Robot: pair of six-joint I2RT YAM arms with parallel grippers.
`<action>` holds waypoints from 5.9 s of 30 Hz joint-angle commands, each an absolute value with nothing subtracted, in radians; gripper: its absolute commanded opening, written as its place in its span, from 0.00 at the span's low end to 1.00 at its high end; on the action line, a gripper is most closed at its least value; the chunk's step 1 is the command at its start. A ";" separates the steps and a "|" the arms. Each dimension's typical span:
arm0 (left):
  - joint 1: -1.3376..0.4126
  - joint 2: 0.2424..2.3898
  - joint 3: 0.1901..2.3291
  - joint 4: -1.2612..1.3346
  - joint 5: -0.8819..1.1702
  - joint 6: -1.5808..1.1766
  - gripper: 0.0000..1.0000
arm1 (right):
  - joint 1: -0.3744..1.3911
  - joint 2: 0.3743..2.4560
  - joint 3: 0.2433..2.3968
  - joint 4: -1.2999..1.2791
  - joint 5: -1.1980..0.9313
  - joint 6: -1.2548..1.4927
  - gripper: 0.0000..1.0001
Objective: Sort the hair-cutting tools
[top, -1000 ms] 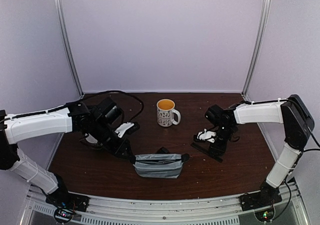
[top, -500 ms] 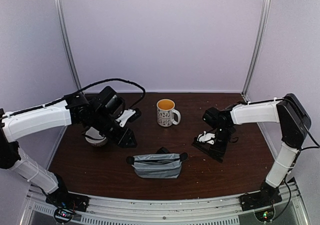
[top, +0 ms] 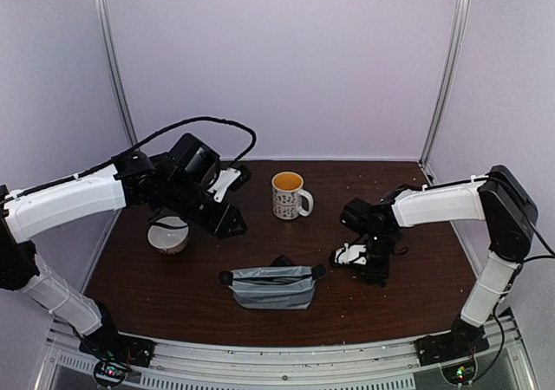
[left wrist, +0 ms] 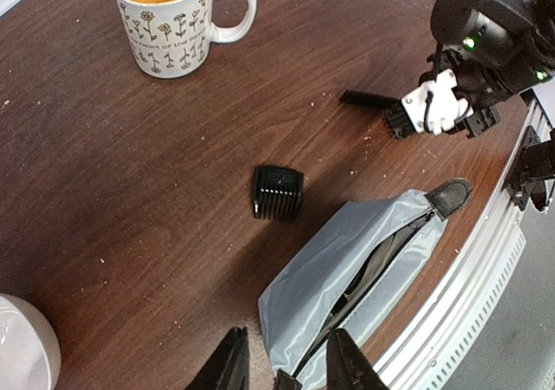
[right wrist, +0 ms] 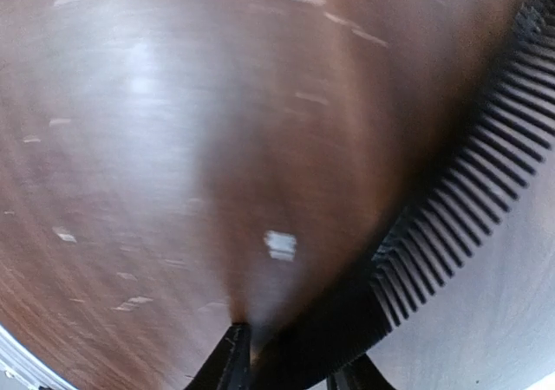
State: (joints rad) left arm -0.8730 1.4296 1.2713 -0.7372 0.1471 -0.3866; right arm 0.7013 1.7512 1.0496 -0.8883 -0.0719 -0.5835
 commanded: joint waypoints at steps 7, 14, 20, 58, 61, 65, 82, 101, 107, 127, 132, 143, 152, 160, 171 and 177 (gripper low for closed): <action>-0.871 1.426 1.268 -0.655 0.111 -0.367 0.34 | 0.845 1.786 0.944 -0.857 -0.040 -0.647 0.18; -0.871 1.431 1.262 -0.649 0.120 -0.365 0.34 | 0.824 1.741 0.951 -0.837 0.006 -0.620 0.04; -0.871 1.413 1.240 -0.657 0.102 -0.341 0.34 | 0.757 1.591 0.942 -0.873 0.018 -0.644 0.00; -1.019 1.451 1.272 -0.232 0.447 -0.047 0.34 | 0.852 1.441 1.448 -1.170 -0.406 -0.673 0.00; -1.020 1.467 1.289 -0.250 0.457 -0.042 0.28 | 0.855 1.447 1.448 -1.168 -0.411 -0.671 0.00; -1.020 1.482 1.298 -0.259 0.487 -0.039 0.19 | 0.856 1.448 1.447 -1.164 -0.411 -0.667 0.00; -1.011 1.436 1.220 -0.165 0.454 -0.080 0.00 | 0.781 1.350 1.389 -1.116 -0.489 -0.645 0.34; -0.968 1.392 1.108 0.108 0.557 -0.233 0.00 | 0.581 1.263 1.274 -1.013 -0.873 -0.573 0.36; -0.966 1.389 1.101 0.106 0.560 -0.231 0.00 | 0.561 1.238 1.275 -1.017 -0.871 -0.575 0.25; -0.957 1.376 1.070 0.143 0.554 -0.249 0.00 | 0.534 1.260 1.269 -1.031 -0.903 -0.594 0.09; -0.956 1.380 1.073 0.139 0.548 -0.250 0.00 | 0.534 1.272 1.278 -1.048 -0.902 -0.617 0.00; -0.923 1.289 1.099 -0.369 0.094 -0.351 0.47 | 0.553 1.271 1.392 -1.119 -0.451 -0.728 0.00; -0.889 1.110 0.837 -0.605 0.055 -0.584 0.47 | 0.735 1.419 1.551 -1.280 -0.096 -0.754 0.00; -0.859 1.053 0.703 -0.480 0.199 -0.700 0.49 | 0.871 1.593 1.712 -1.359 -0.049 -0.677 0.00; -0.859 1.146 0.712 -0.411 0.285 -0.679 0.36 | 0.976 1.677 1.743 -1.402 -0.088 -0.595 0.00; -0.859 1.165 0.709 -0.381 0.313 -0.676 0.25 | 1.014 1.709 1.751 -1.405 -0.100 -0.586 0.00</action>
